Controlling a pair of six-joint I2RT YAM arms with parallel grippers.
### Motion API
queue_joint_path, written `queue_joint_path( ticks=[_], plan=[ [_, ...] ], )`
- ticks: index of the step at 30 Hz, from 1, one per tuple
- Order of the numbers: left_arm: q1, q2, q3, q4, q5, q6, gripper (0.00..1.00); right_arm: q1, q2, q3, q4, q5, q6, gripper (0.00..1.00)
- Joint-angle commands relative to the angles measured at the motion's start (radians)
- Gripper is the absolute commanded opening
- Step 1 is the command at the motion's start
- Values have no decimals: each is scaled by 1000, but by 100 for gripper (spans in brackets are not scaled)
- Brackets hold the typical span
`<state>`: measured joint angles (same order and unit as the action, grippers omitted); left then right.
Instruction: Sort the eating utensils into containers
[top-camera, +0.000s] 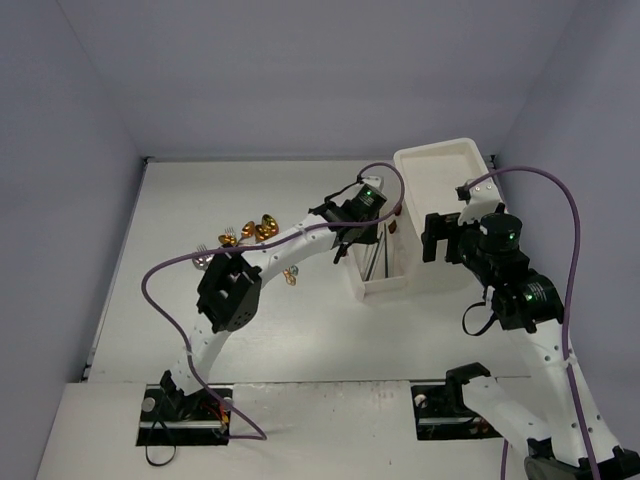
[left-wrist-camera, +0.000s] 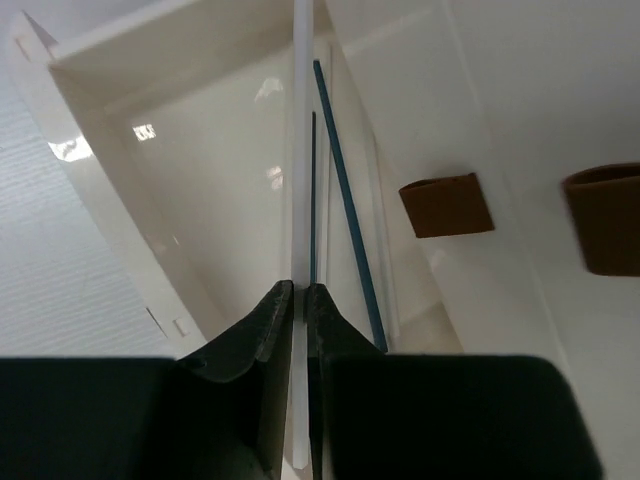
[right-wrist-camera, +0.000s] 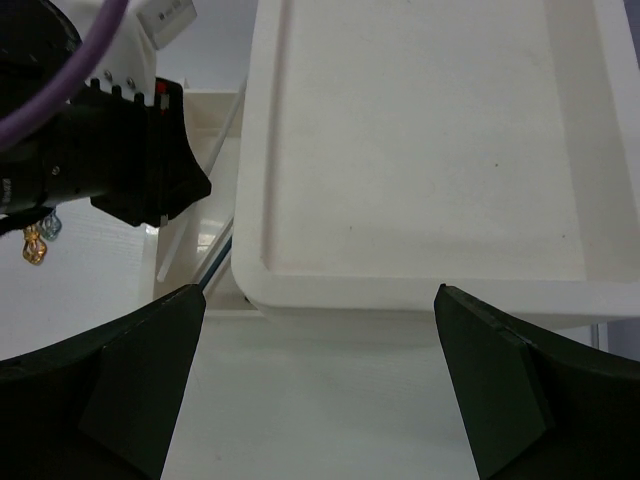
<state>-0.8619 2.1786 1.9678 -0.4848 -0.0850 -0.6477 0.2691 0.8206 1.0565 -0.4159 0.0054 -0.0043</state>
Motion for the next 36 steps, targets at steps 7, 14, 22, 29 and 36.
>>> queue_joint_path(
  ticks=[7, 14, 22, 29, 36],
  plan=[
    [-14, -86, 18, 28, -18, -3, 39, 1, 68, 132, 57, 61, 3, 98],
    [28, -248, -116, 47, -8, 77, 51, -38, 204, 291, 59, 86, -38, 98],
    [178, -427, -447, 225, 225, 203, 60, -257, 484, 558, 59, -102, -63, 100],
    [237, -423, -563, 325, 343, 502, 67, -505, 644, 662, 59, -399, -10, 100],
    [267, -350, -595, 423, 451, 635, 69, -542, 686, 589, 62, -516, -16, 98]
  ],
)
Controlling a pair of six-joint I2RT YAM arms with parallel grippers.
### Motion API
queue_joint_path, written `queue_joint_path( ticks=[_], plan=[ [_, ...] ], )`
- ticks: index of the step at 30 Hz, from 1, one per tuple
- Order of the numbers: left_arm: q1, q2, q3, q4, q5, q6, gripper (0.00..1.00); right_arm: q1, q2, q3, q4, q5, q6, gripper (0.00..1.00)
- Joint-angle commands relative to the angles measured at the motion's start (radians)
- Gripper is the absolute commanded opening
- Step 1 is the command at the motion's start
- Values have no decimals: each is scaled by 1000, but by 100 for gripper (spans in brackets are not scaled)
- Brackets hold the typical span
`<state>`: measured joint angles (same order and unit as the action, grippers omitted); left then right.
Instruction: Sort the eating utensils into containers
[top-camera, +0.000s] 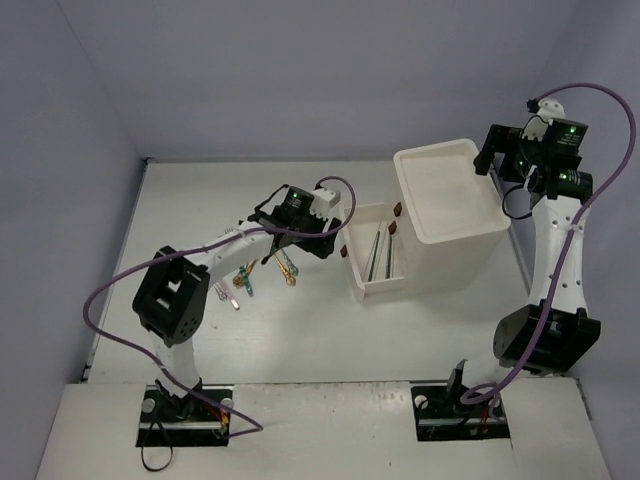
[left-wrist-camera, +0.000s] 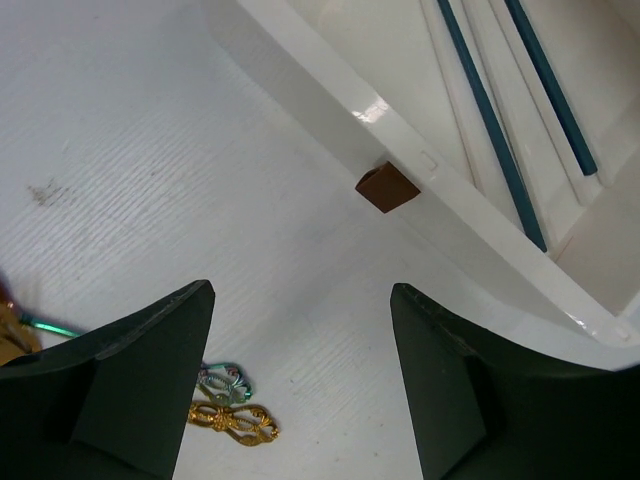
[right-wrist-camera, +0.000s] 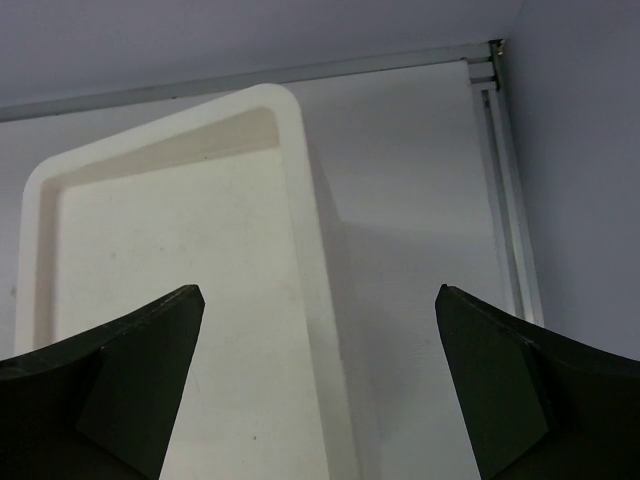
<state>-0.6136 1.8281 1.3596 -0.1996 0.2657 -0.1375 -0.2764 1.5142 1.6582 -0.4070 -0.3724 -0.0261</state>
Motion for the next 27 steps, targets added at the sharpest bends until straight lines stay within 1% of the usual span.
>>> queue_joint_path(
  ticks=[1, 3, 6, 7, 13, 18, 25, 27],
  plan=[
    [26, 14, 15, 146, 110, 132, 69, 3, -5, -21, 53, -151, 8, 98],
    [40, 44, 22, 163, 157, 157, 69, 3, 12, -39, 53, -185, 11, 95],
    [48, 83, 32, 183, 193, 194, 69, 3, 18, -66, 54, -189, 13, 94],
    [48, 105, 37, 216, 221, 200, 69, 3, 19, -77, 55, -189, 12, 94],
    [43, 203, 89, 284, 297, 173, 69, 3, 31, -109, 60, -197, 15, 94],
    [33, 231, 134, 314, 322, 148, 69, 17, 33, -140, 65, -213, 19, 92],
    [-19, 274, 227, 351, 331, 148, 69, 72, 27, -187, 81, -201, 26, 91],
    [-40, 297, 255, 359, 326, 127, 69, 86, 23, -200, 87, -196, 50, 91]
  ],
)
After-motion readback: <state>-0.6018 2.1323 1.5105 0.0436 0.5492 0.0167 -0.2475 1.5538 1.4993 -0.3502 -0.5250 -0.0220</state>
